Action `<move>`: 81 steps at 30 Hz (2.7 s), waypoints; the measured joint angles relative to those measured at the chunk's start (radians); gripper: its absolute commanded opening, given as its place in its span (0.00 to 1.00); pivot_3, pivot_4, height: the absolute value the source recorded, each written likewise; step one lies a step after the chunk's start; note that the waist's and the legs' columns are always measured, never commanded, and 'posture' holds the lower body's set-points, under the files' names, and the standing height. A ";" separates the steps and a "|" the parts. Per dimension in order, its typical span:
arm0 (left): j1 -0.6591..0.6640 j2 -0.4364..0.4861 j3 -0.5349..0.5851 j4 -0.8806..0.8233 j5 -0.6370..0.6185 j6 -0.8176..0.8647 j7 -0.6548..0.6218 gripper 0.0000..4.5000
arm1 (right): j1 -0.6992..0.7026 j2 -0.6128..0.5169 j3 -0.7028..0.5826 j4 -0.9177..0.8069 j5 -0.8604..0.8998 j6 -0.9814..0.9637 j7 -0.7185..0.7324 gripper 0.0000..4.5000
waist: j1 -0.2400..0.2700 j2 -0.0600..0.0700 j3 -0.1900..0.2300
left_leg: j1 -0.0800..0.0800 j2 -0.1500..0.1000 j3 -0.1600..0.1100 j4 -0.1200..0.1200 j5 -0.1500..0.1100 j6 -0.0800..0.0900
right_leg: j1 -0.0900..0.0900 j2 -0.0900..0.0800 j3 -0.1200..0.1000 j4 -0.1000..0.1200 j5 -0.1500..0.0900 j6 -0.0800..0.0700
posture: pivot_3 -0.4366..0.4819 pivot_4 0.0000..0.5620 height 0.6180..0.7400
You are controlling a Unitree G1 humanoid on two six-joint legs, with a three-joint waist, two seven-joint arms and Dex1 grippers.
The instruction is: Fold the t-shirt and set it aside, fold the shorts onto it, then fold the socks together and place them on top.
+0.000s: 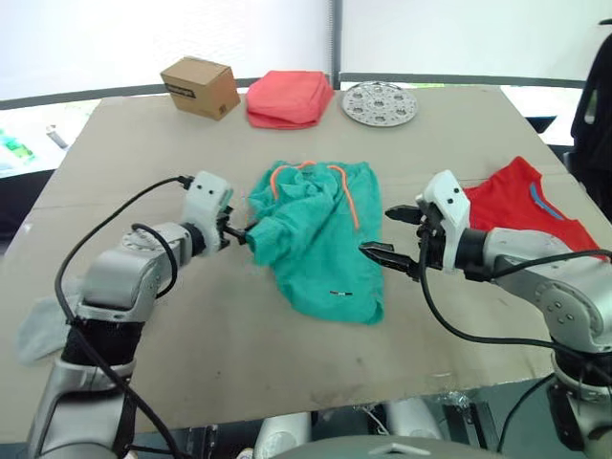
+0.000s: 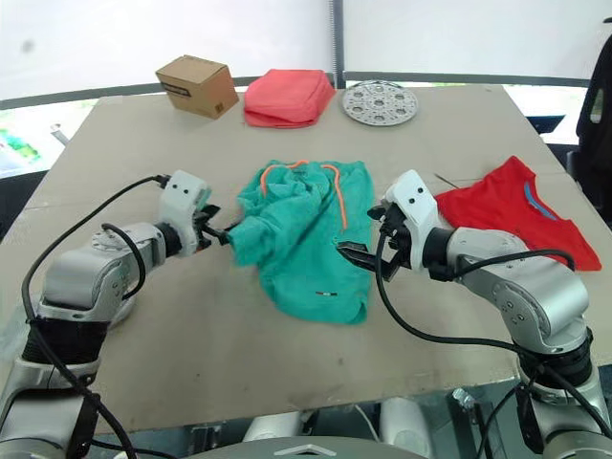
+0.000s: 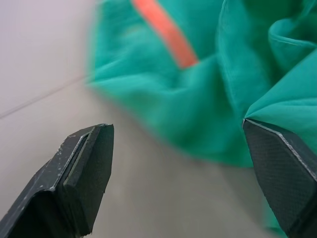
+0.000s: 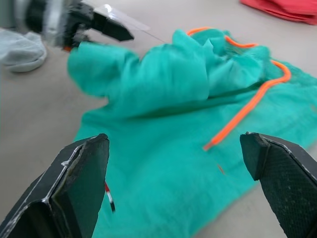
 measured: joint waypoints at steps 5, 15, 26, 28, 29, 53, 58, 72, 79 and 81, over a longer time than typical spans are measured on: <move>-0.133 0.010 0.116 0.304 0.065 -0.209 -0.013 0.98 | -0.003 -0.001 0.008 0.024 -0.010 -0.029 0.001 1.00 | 0.004 -0.001 0.000 | 0.000 0.001 -0.001 0.000 0.000 0.000 | 0.000 -0.002 -0.001 0.000 0.000 0.000 | 0.48 0.27 1.00; -0.215 -0.156 0.392 -0.039 -0.762 0.592 -0.080 0.98 | -0.004 -0.029 0.027 0.044 0.002 -0.055 0.026 1.00 | -0.009 -0.003 0.000 | 0.000 0.001 -0.003 0.003 0.000 0.000 | 0.002 -0.004 -0.002 0.003 0.000 0.002 | 0.48 0.27 1.00; -0.051 -0.264 0.029 -0.336 -0.770 0.721 0.131 0.98 | 0.169 -0.217 -0.094 -0.142 0.107 0.013 0.053 1.00 | -0.007 -0.002 0.000 | 0.002 0.000 0.000 0.002 0.000 0.000 | 0.002 -0.002 0.002 0.002 0.000 0.001 | 0.48 0.27 1.00; -0.030 -0.212 -0.107 -0.344 -0.620 0.626 0.124 0.98 | 0.180 -0.216 -0.099 -0.157 0.124 0.024 0.034 1.00 | -0.005 -0.002 0.000 | 0.002 -0.001 0.000 0.002 0.000 0.000 | 0.003 -0.002 0.002 0.001 -0.001 0.000 | 0.48 0.27 1.00; -0.021 -0.193 -0.151 -0.342 -0.568 0.596 0.122 0.98 | 0.184 -0.216 -0.103 -0.163 0.130 0.028 0.027 1.00 | -0.005 -0.002 0.000 | 0.002 -0.001 0.001 0.002 0.000 0.000 | 0.003 -0.002 0.002 0.001 -0.001 -0.001 | 0.48 0.27 1.00; -0.169 0.058 -0.541 0.289 0.240 -0.864 -0.792 0.01 | 0.219 -0.180 -0.125 -0.206 0.197 0.040 -0.153 1.00 | 0.015 0.002 -0.005 | 0.003 0.003 0.003 0.002 -0.001 0.002 | 0.004 -0.001 -0.001 -0.002 -0.003 -0.005 | 0.48 0.27 1.00; -0.471 0.097 -0.552 0.918 0.486 -1.250 -0.767 0.01 | 0.221 -0.179 -0.098 -0.201 0.185 0.023 -0.152 1.00 | -0.003 0.000 -0.006 | 0.003 0.002 0.003 0.003 -0.002 0.004 | 0.004 0.000 0.001 -0.002 -0.003 -0.003 | 0.48 0.27 1.00; -0.054 0.183 -0.009 0.426 -0.040 -0.285 -1.076 0.78 | 0.105 -0.124 0.064 -0.065 0.083 -0.084 -0.084 1.00 | -0.041 -0.002 -0.003 | 0.000 0.007 0.002 0.003 -0.004 0.006 | 0.000 -0.001 0.001 0.002 -0.001 0.002 | 0.48 0.27 1.00; 0.359 0.063 0.206 0.005 -0.009 -0.319 -0.697 0.78 | -0.030 -0.030 0.149 0.113 -0.042 -0.161 -0.086 1.00 | -0.009 0.002 0.000 | 0.003 0.006 0.003 0.003 -0.004 0.006 | 0.001 -0.005 0.001 0.001 -0.003 -0.002 | 0.48 0.27 1.00; 0.416 0.061 0.222 -0.022 0.030 -0.354 -0.633 0.78 | -0.055 0.006 0.166 0.169 -0.081 -0.166 -0.099 1.00 | -0.004 0.000 -0.001 | 0.002 0.005 0.003 0.003 -0.004 0.006 | 0.001 -0.005 0.000 0.001 -0.003 -0.002 | 0.48 0.27 1.00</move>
